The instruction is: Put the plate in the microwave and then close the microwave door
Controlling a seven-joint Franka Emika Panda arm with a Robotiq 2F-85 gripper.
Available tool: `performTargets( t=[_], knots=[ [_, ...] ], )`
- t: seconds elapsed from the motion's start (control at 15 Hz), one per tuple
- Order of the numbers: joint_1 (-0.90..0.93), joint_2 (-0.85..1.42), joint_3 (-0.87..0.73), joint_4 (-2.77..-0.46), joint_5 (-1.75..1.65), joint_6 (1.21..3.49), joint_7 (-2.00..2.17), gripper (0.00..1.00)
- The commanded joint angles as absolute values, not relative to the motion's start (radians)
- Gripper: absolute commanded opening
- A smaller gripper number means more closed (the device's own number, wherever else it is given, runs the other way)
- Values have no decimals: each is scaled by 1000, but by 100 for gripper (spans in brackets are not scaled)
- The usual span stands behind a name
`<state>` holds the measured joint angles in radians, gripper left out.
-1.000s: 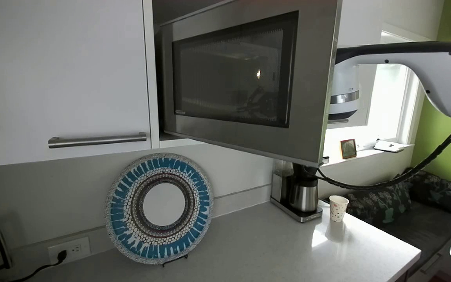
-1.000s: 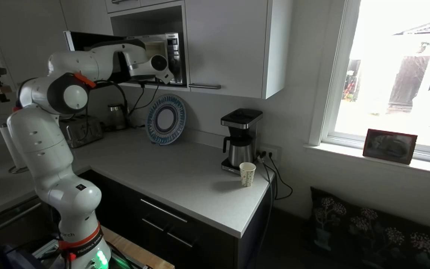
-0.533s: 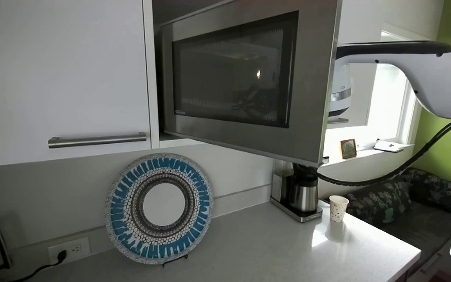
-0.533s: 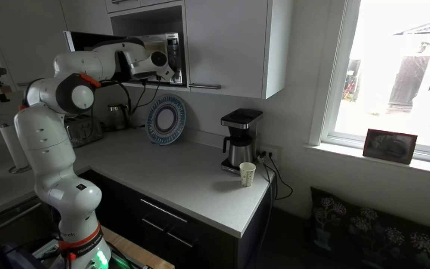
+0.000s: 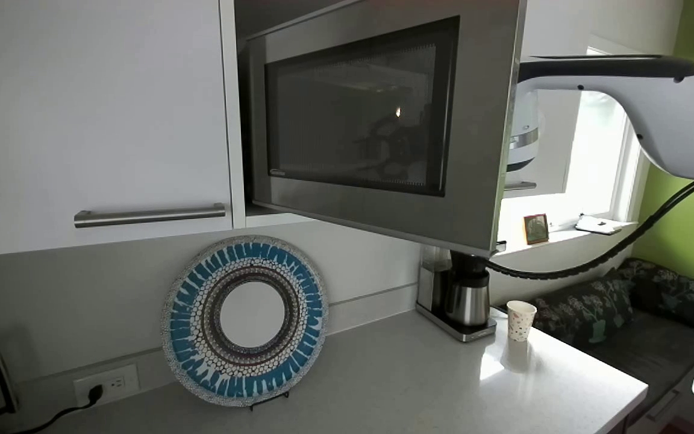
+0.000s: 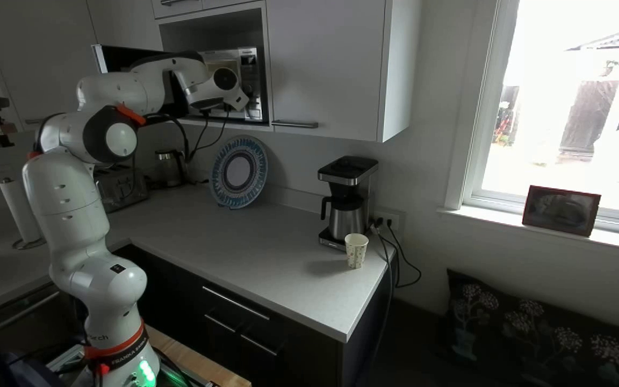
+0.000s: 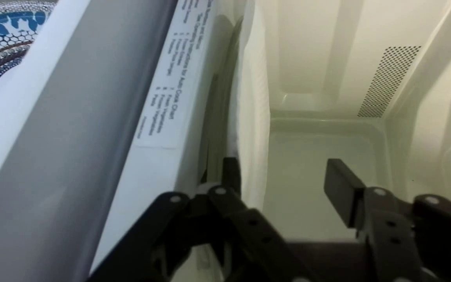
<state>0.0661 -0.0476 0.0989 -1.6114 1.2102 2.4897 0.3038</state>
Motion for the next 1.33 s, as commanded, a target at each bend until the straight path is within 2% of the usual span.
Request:
performTargets(
  t=[0.0,0.07,0.13,0.8,1.27],
  knots=[
    [71,-49,92,-1610,1193,2479,288,93],
    [70,-57,91,-1618,1190,2479,273,99],
    [69,-70,87,-1624,1209,2467,235,100],
    [54,-172,44,-1720,1219,2256,-6,100],
    [19,-272,1,-1787,1003,2057,-165,100]
  ],
)
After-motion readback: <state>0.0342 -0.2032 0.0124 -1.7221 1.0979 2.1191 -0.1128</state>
